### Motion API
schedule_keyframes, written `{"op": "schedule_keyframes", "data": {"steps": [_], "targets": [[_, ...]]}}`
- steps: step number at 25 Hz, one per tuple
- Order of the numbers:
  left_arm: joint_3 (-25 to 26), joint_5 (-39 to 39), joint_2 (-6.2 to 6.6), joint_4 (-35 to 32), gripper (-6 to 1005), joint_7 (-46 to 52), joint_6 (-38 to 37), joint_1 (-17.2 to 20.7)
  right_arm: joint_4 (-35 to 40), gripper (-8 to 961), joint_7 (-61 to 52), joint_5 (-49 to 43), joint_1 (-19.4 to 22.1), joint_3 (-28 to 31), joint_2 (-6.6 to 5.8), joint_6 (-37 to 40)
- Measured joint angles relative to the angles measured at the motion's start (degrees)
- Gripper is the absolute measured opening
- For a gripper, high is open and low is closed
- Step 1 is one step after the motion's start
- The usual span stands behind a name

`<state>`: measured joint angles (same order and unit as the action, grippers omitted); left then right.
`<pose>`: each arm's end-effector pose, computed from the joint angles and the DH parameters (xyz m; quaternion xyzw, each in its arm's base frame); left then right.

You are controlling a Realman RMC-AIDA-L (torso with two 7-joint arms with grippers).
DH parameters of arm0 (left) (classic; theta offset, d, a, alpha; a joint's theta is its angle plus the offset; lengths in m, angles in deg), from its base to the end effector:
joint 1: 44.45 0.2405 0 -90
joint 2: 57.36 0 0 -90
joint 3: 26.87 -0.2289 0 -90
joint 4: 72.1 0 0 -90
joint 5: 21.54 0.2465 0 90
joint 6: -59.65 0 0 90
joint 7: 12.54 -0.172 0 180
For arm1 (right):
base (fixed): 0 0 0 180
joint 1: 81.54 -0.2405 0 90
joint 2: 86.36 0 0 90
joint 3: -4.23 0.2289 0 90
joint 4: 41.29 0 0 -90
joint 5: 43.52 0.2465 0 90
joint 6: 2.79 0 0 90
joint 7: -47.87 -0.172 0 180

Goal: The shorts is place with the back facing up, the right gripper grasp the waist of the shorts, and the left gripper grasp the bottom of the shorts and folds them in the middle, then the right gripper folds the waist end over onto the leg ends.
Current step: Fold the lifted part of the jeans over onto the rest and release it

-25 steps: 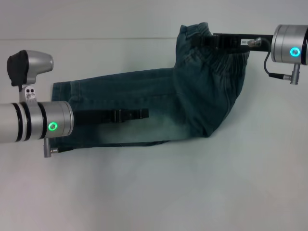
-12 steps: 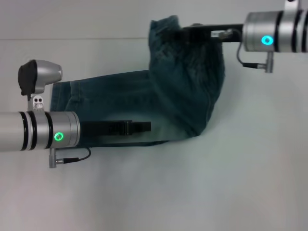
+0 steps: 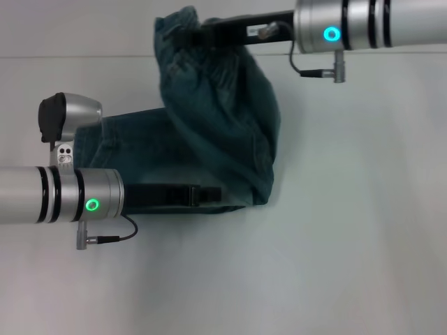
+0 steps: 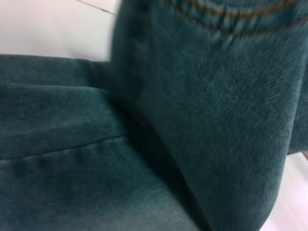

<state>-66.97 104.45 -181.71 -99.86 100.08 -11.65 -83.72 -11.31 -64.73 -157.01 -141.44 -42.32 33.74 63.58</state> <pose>-0.2404 0.3732 -0.0993 -0.8460 -0.4996 -0.1706 0.0744 0.0721 0.4720 -0.0564 -0.9102 0.3205 0.2405 0.1047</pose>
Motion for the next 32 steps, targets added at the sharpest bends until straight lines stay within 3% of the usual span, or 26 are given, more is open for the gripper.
{"op": "schedule_keyframes", "data": {"steps": [5,14,19,32], "targets": [[-0.17,-2.26,0.01,-1.25,50,-0.71,-0.13,1.22,-1.22,109,0.49,3.65,-1.58,-6.73,0.01,-2.59],[0.25,-14.15,0.22,-11.99,45,-1.9,0.58,9.43,-3.51,113,4.54,6.66,-2.39,-14.09,0.17,-6.22],[1.8,-16.23,-0.02,-15.03,72,-1.98,3.46,12.27,-4.42,116,6.05,7.1,-3.25,-16.87,0.3,-8.31],[1.33,-17.72,-0.1,-15.98,99,-3.16,12.46,12.52,-5.84,122,10.49,13.25,-5.65,-25.45,0.63,-8.55]]}}
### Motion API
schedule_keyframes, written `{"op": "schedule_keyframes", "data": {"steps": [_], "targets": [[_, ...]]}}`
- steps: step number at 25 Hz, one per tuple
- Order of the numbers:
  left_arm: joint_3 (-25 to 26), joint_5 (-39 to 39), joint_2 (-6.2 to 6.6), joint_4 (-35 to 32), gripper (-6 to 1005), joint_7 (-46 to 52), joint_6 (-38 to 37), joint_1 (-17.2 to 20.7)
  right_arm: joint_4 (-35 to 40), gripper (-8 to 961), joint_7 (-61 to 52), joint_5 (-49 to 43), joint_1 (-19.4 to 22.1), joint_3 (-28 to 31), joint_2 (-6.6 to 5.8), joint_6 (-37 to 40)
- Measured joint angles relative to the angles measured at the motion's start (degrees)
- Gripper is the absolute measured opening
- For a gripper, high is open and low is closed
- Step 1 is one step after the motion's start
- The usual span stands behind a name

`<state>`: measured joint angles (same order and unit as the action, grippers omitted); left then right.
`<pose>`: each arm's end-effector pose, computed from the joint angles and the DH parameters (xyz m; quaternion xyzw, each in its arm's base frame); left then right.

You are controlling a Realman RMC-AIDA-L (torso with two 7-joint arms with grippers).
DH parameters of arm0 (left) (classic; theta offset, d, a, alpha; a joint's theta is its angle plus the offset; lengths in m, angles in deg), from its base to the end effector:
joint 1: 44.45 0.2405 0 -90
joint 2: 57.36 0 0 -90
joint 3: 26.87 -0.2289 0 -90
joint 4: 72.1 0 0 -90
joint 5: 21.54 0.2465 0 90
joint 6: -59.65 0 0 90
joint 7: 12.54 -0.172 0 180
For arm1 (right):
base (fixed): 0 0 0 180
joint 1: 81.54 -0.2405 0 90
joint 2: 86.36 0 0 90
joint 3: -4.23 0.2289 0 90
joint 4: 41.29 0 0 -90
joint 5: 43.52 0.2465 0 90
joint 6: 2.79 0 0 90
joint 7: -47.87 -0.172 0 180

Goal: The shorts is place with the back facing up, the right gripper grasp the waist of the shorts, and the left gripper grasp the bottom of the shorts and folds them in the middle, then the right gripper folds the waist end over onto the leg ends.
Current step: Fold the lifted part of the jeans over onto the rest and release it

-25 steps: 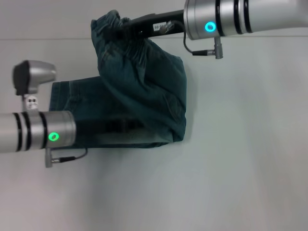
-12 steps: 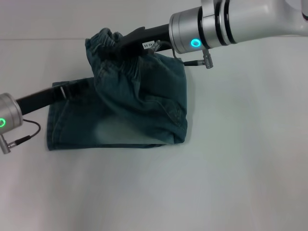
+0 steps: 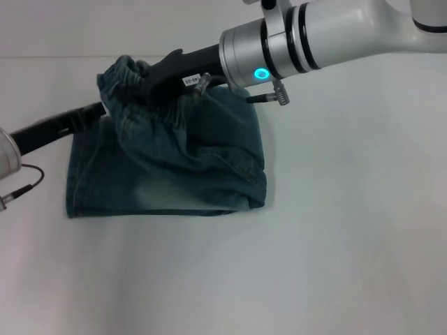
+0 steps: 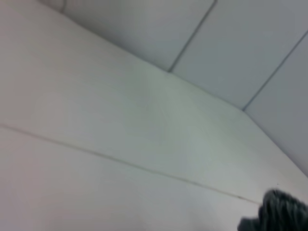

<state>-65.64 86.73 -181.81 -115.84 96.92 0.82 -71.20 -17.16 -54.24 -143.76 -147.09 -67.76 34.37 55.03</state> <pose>-0.2995 0.4123 0.0114 -0.7480 -0.5057 -0.2895 0.3177 0.0341 0.4454 -0.1262 -0.9691 0.1744 0.1545 0.0804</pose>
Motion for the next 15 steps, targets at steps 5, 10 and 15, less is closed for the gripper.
{"op": "schedule_keyframes", "data": {"steps": [5,10,15], "targets": [[0.24,-2.13,0.03,-0.54,100,-1.93,2.77,-0.27,-0.06,125,0.52,0.65,-0.47,-1.45,0.17,-0.37],[0.53,-9.23,0.09,-0.71,101,-6.86,6.14,0.08,-0.14,127,0.69,2.8,-0.55,-4.78,0.25,-1.43],[0.96,-11.55,0.09,-0.59,101,-9.23,9.3,0.25,-0.15,130,0.69,3.77,-0.55,-7.01,0.29,-1.84]]}}
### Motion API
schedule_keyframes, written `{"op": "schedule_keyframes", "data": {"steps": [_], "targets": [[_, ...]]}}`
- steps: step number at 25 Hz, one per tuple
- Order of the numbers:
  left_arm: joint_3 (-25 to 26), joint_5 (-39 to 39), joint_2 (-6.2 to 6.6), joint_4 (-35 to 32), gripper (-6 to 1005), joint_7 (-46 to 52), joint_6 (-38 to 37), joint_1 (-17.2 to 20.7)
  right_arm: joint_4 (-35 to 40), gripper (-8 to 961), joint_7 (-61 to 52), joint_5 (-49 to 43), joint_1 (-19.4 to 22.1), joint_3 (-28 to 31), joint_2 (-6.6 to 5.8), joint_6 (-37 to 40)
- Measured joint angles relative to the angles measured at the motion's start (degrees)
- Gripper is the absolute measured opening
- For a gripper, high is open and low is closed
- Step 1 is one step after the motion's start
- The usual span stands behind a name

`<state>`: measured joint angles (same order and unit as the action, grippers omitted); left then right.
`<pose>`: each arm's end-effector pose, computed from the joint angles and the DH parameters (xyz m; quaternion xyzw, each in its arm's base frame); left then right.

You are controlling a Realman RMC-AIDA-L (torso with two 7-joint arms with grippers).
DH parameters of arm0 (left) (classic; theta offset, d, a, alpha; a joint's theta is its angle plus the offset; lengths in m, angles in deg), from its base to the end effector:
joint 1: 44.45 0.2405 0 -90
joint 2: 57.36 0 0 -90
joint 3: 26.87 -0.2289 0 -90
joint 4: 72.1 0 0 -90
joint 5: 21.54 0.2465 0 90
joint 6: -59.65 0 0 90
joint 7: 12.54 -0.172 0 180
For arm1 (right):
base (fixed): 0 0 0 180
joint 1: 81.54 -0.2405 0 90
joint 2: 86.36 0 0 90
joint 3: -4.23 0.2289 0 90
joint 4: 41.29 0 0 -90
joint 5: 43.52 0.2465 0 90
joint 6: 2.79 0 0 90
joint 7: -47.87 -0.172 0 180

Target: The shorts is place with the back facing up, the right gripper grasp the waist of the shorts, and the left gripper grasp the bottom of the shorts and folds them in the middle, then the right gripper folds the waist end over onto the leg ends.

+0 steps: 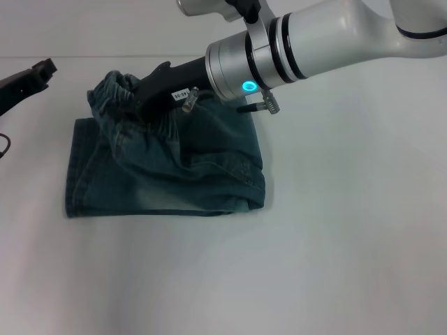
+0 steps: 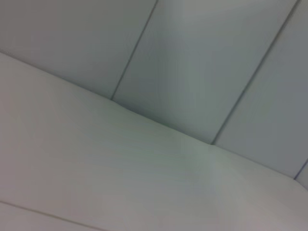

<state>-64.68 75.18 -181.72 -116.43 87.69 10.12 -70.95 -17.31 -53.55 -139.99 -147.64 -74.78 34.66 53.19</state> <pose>-0.3103 0.4333 0.0510 -0.7006 -0.4710 -0.3291 0.4232 0.0299 0.4360 -0.1410 -0.9765 0.1509 0.1359 0.0723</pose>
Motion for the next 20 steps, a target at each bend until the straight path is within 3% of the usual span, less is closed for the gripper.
{"op": "schedule_keyframes", "data": {"steps": [11,20], "targets": [[0.83,-0.2,0.13,-0.14,103,-0.49,0.3,0.74,0.12,135,0.25,0.42,-0.86,-3.68,0.09,-2.12],[0.69,0.01,0.08,-0.17,102,-0.63,0.6,0.73,2.2,299,2.8,0.71,1.34,-4.13,-0.19,-2.84]]}}
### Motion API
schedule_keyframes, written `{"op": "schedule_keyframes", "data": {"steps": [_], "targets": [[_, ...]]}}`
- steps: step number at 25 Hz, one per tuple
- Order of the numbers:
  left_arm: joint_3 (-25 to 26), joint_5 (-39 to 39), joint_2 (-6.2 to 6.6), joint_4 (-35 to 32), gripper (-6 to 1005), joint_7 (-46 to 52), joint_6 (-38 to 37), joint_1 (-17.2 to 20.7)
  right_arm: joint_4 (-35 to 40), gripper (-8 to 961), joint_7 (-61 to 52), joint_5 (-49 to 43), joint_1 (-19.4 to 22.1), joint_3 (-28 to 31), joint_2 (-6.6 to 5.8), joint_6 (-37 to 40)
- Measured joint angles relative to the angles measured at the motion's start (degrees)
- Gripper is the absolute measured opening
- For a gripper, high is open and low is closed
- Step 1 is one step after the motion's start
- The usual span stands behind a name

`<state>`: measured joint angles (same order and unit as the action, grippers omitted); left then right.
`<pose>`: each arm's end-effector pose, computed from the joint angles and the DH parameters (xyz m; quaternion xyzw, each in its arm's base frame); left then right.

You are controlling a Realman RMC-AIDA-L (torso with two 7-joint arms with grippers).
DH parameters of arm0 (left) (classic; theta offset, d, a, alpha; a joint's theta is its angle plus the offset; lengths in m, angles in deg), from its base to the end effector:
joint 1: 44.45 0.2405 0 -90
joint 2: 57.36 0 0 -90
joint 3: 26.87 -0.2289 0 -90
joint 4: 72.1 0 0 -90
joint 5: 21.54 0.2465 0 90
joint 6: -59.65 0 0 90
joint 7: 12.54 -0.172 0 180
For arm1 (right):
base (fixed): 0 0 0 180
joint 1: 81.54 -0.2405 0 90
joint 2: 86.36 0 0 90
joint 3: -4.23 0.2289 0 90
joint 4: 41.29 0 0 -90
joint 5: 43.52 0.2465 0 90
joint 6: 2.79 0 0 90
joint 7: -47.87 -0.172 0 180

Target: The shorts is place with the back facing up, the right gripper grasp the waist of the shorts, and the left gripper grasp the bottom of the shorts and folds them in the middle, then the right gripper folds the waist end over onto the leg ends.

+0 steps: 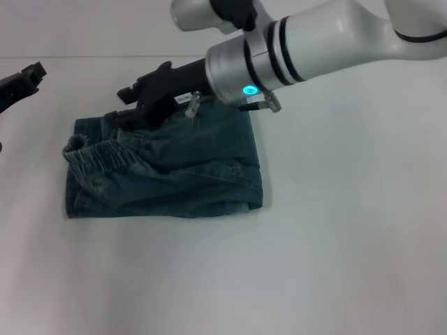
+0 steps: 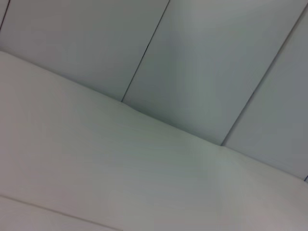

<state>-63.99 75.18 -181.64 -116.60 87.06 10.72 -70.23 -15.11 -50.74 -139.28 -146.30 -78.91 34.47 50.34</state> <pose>-0.3192 0.4298 0.0558 -0.6937 -0.4731 -0.3243 0.4356 0.0327 0.4382 -0.1429 -0.9821 0.1089 0.1207 0.0946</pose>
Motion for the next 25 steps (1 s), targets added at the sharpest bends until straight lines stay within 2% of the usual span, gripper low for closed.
{"op": "schedule_keyframes", "data": {"steps": [2,5,8,13,16,19,21,25], "targets": [[0.09,-0.15,0.0,-0.06,102,-0.01,-0.04,-0.01,2.93,336,0.19,1.04,2.65,0.0,-0.05,-0.97],[0.29,-0.29,0.0,-0.29,103,-0.02,-0.27,0.23,8.16,461,0.22,3.74,8.25,-0.05,-0.2,-2.12],[1.26,-0.94,0.0,-0.72,147,-0.16,-1.43,0.82,12.7,585,0.24,7.07,14.3,0.2,-0.59,-1.84],[4.89,-4.15,0.05,-0.89,221,-3.74,-10.44,2.3,18.04,818,1.43,11.39,23.41,2.69,-0.99,2.13],[7.34,-6.35,0.03,-0.41,265,-5.02,-15.91,3.57,19.16,881,2.53,14.53,27.51,5.47,-1.18,5.93],[9.72,-6.96,0.02,0.28,405,-5.09,-20.65,4.88,19.3,944,3.29,15.29,30.63,9.56,-1.31,9.73],[10.95,-6.98,0.01,1.23,499,-5.1,-24.1,5.71,19.16,944,4.32,15.32,32.18,11.99,-1.31,11.89],[11.84,-6.92,0.01,1.93,578,-5.11,-28.37,6.81,18.35,943,6.06,15.36,34.78,16.02,-1.25,15.2]]}}
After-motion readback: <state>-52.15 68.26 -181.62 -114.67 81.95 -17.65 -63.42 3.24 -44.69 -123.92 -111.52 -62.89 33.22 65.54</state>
